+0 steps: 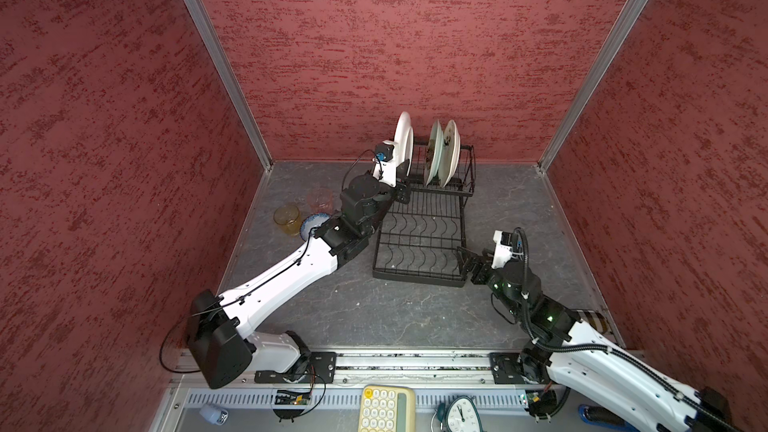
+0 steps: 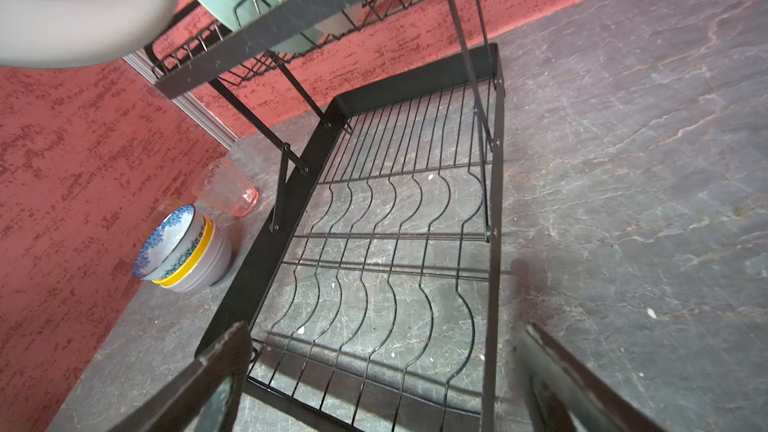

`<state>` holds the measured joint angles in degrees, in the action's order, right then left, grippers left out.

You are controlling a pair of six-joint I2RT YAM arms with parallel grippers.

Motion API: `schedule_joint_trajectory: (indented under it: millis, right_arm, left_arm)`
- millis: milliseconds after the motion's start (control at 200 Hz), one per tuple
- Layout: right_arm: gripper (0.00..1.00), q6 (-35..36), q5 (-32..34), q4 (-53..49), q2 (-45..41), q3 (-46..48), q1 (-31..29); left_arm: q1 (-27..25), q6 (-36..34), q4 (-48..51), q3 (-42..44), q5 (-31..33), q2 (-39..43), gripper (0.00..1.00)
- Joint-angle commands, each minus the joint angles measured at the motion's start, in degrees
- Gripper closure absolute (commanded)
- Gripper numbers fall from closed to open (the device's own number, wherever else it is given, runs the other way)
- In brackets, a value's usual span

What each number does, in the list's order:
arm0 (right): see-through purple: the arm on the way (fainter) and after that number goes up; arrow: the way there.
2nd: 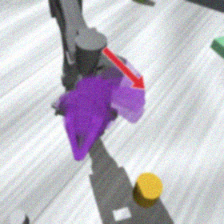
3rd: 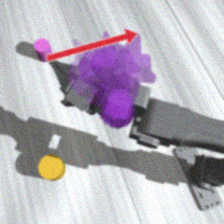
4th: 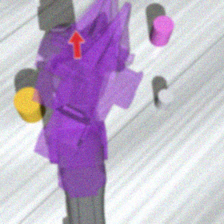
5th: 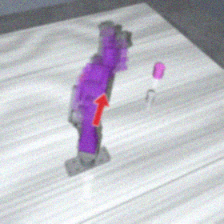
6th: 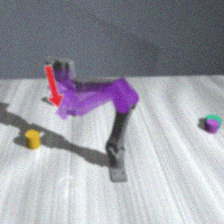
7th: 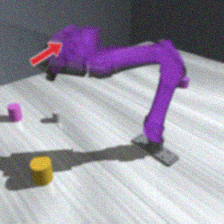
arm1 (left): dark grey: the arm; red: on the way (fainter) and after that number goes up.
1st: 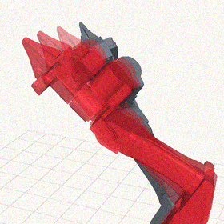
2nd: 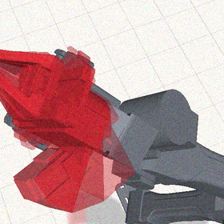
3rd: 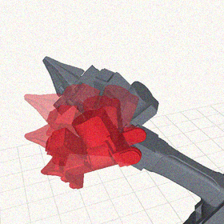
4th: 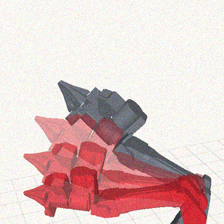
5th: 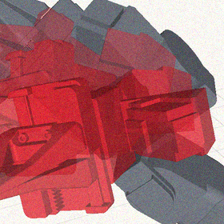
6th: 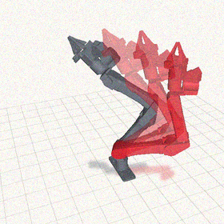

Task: Unload the mixed dishes from the dish rack
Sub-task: 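Pull the watermelon plate out of the rack toward the robot with left gripper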

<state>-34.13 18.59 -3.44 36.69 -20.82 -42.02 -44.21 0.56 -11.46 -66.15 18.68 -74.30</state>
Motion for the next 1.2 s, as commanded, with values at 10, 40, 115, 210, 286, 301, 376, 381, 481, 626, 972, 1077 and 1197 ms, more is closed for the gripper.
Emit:
schedule_joint_trajectory:
  millis: [10, 40, 115, 210, 286, 301, 376, 381, 481, 626, 972, 1077, 1197]
  right_arm:
    - [0.01, -0.86, -1.45, 3.27, 1.31, -0.63, 0.27]
    - [0.01, -0.99, -1.61, 3.55, 1.81, -0.67, 0.27]
    - [0.01, -1.20, -2.17, 3.84, 3.17, -1.14, 0.27]
    - [0.01, -1.20, -2.77, 3.77, 4.56, -1.85, 0.27]
    - [0.01, -1.21, -2.94, 3.87, 5.14, -2.08, 0.33]
    - [0.01, -1.20, -3.00, 3.92, 5.21, -2.04, 0.39]
    - [0.01, -1.21, -3.02, 4.64, 5.41, -1.95, 0.36]
    - [0.01, -1.25, -3.03, 4.70, 5.46, -1.95, 0.40]
    - [0.01, -1.37, -3.40, 5.13, 6.02, -2.27, 0.37]
    - [0.01, -1.46, -4.02, 4.43, 6.63, -3.16, 0.40]
    - [0.01, -1.89, -4.65, 4.11, 8.06, -4.14, 0.45]
    - [0.01, -2.57, -5.12, 3.30, 7.83, -4.65, 0.45]
    - [0.01, -4.43, -5.63, 0.99, 7.26, -6.24, 0.52]
  left_arm:
    - [-1.53, -0.94, -5.06, 2.39, 4.06, 5.55, 1.00]
    - [-2.02, -0.88, -4.43, 3.37, 4.70, 6.69, 1.00]
    - [-2.98, -0.82, -3.59, 6.23, 5.84, 9.59, 1.00]
    - [-4.16, -0.80, -1.69, 8.80, 7.44, 12.76, 1.00]
    - [-4.68, -0.65, 0.07, 10.27, 8.37, 14.52, 1.00]
    - [-4.81, -0.57, 0.26, 10.52, 8.52, 14.69, 1.00]
    - [-5.04, -0.15, 0.72, 12.11, 9.44, 15.72, 1.00]
    - [-5.02, -0.05, 0.73, 12.19, 9.49, 15.79, 1.00]
    - [-5.08, 1.14, 1.73, 14.39, 9.35, 16.75, 1.00]
    - [-5.12, 2.55, 4.34, 16.78, 7.61, 18.15, 1.00]
    - [-5.20, 5.50, 8.26, 20.60, 2.99, 22.88, 1.00]
    - [-5.32, 5.49, 10.52, 20.98, 1.01, 23.46, 1.00]
    - [-5.48, 5.74, 11.56, 22.00, -1.19, 23.71, 1.00]
